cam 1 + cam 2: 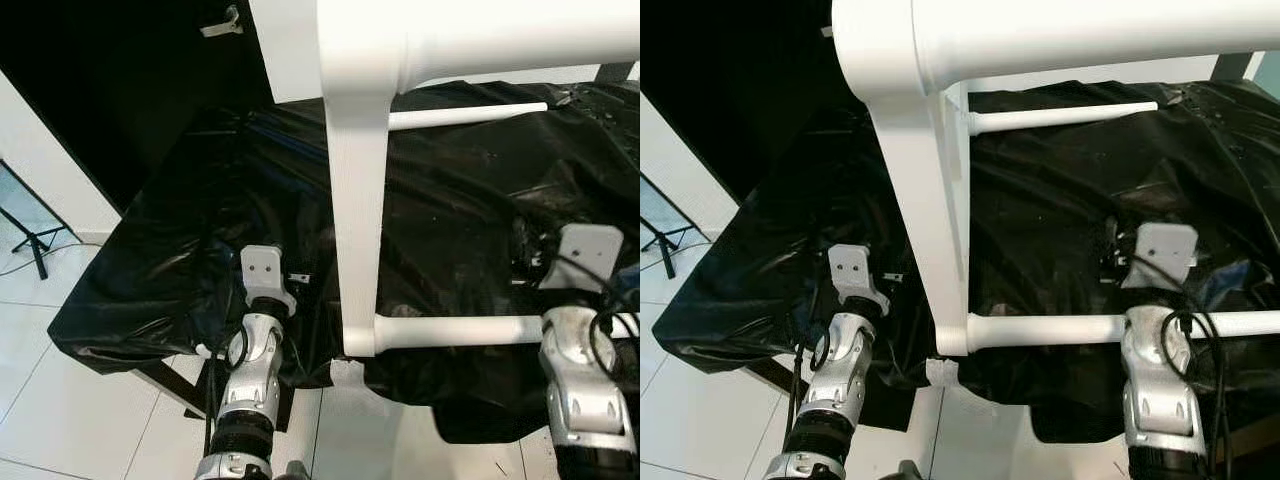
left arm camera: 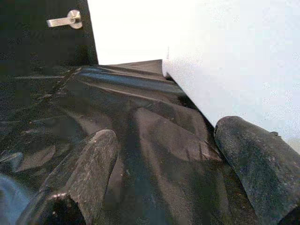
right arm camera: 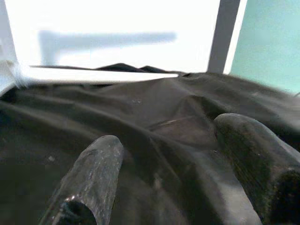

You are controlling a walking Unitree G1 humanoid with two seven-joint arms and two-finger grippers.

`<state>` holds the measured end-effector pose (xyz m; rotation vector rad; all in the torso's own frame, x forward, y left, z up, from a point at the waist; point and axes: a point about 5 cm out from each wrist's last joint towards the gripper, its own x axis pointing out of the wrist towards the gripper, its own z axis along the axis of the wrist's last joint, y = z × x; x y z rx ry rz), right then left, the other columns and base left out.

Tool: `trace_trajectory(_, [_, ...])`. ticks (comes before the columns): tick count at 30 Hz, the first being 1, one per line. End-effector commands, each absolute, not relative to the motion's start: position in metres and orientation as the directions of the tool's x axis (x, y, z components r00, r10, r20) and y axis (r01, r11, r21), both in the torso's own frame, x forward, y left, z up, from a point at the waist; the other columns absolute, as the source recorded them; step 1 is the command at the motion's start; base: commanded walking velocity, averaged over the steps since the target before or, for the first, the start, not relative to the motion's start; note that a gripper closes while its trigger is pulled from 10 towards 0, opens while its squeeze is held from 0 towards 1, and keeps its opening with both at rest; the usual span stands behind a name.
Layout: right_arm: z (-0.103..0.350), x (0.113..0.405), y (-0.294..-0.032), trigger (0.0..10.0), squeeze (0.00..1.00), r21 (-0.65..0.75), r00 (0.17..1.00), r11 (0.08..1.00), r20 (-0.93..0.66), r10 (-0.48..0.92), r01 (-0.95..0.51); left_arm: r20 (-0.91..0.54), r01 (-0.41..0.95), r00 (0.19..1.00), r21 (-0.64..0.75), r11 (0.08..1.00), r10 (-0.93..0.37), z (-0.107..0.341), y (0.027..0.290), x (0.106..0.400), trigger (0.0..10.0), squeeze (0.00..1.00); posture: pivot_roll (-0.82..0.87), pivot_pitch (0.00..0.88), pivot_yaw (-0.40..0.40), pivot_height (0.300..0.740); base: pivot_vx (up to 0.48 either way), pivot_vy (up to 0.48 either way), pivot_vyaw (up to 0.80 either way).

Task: Building children table

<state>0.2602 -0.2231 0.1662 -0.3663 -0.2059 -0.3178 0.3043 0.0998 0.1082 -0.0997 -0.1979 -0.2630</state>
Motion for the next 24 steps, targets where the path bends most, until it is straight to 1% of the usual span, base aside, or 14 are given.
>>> trace_trajectory(1, [0.172, 0.257, -0.216, 10.0, 0.0, -0.399, 0.917, 0.838, 0.3, -0.263, 0.371, 0.169, 0.302, 0.944, -0.088, 0.949, -0.285, 0.094, 0.097, 0.293, 10.0, 0.0, 0.06, 0.0, 0.104, 0.74, 0.0, 0.0, 0.0])
trace_trajectory(2, [0.172, 0.257, -0.216, 10.0, 0.0, -0.399, 0.917, 0.838, 0.3, -0.263, 0.371, 0.169, 0.302, 0.944, -0.088, 0.949, -0.285, 0.094, 0.097, 0.293, 10.0, 0.0, 0.06, 0.0, 0.104, 0.74, 0.0, 0.0, 0.0])
trace_trajectory(5, [0.183, 0.248, -0.212, 10.0, 0.0, -0.576, 0.88, 0.683, 0.417, -0.229, 0.45, 0.162, 0.311, 0.942, -0.092, 0.946, -0.294, 0.093, 0.093, 0.293, 10.0, 0.0, 0.05, 0.0, 0.106, 0.74, 0.0, 0.0, 0.0])
trace_trajectory(7, [0.19, 0.243, -0.211, 10.0, 0.0, -0.633, 0.857, 0.601, 0.477, -0.196, 0.489, 0.162, 0.317, 0.94, -0.095, 0.944, -0.299, 0.093, 0.09, 0.293, 10.0, 0.0, 0.04, 0.0, 0.107, 0.74, 0.0, 0.0, 0.0])
trace_trajectory(10, [0.195, 0.239, -0.213, 10.0, 0.0, -0.649, 0.84, 0.558, 0.511, -0.184, 0.517, 0.162, 0.323, 0.938, -0.097, 0.941, -0.306, 0.093, 0.088, 0.294, 10.0, 0.0, 0.04, 0.0, 0.108, 0.74, 0.0, 0.0, 0.0])
trace_trajectory(13, [0.197, 0.237, -0.215, 10.0, 0.0, -0.637, 0.833, 0.565, 0.521, -0.185, 0.524, 0.163, 0.326, 0.937, -0.097, 0.94, -0.308, 0.093, 0.088, 0.294, 10.0, 0.0, 0.03, 0.0, 0.108, 0.74, 0.0, 0.0, 0.0])
trace_trajectory(14, [0.193, 0.237, -0.22, 10.0, 0.0, -0.587, 0.844, 0.627, 0.479, -0.243, 0.513, 0.162, 0.328, 0.937, -0.097, 0.94, -0.31, 0.093, 0.087, 0.295, 10.0, 0.0, 0.03, 0.0, 0.108, 0.74, 0.0, 0.0, 0.0])
trace_trajectory(15, [0.183, 0.24, -0.224, 10.0, 0.0, -0.489, 0.879, 0.745, 0.384, -0.283, 0.453, 0.162, 0.329, 0.936, -0.096, 0.939, -0.312, 0.093, 0.087, 0.295, 10.0, 0.0, 0.03, 0.0, 0.107, 0.74, 0.0, 0.0, 0.0])
trace_trajectory(16, [0.183, 0.24, -0.224, 10.0, 0.0, -0.489, 0.879, 0.745, 0.384, -0.283, 0.453, 0.162, 0.329, 0.936, -0.096, 0.939, -0.312, 0.093, 0.087, 0.295, 10.0, 0.0, 0.03, 0.0, 0.107, 0.74, 0.0, 0.0, 0.0])
trace_trajectory(17, [0.16, 0.245, -0.221, 10.0, 0.0, -0.185, 0.943, 0.931, 0.177, -0.283, 0.314, 0.162, 0.331, 0.936, -0.096, 0.939, -0.314, 0.093, 0.086, 0.296, 10.0, 0.0, 0.03, 0.0, 0.108, 0.74, 0.0, 0.0, 0.0])
trace_trajectory(18, [0.16, 0.245, -0.221, 10.0, 0.0, -0.185, 0.943, 0.931, 0.177, -0.283, 0.314, 0.162, 0.331, 0.936, -0.096, 0.939, -0.314, 0.093, 0.086, 0.296, 10.0, 0.0, 0.03, 0.0, 0.108, 0.74, 0.0, 0.0, 0.0])
trace_trajectory(20, [0.155, 0.247, -0.209, 10.0, 0.0, 0.199, 0.972, 0.963, 0.105, -0.208, 0.185, 0.164, 0.335, 0.934, -0.097, 0.937, -0.317, 0.093, 0.085, 0.296, 10.0, 0.0, 0.03, 0.0, 0.108, 0.74, 0.0, 0.0, 0.0])
trace_trajectory(21, [0.159, 0.247, -0.205, 10.0, 0.0, 0.281, 0.975, 0.948, 0.12, -0.187, 0.147, 0.164, 0.337, 0.934, -0.097, 0.937, -0.318, 0.093, 0.085, 0.296, 10.0, 0.0, 0.03, 0.0, 0.109, 0.74, 0.0, 0.0, 0.0])
trace_trajectory(24, [0.175, 0.248, -0.195, 10.0, 0.0, 0.326, 0.97, 0.943, 0.202, -0.138, 0.066, 0.163, 0.339, 0.933, -0.098, 0.936, -0.321, 0.093, 0.085, 0.296, 10.0, 0.0, 0.03, 0.0, 0.109, 0.74, 0.0, 0.0, 0.0])
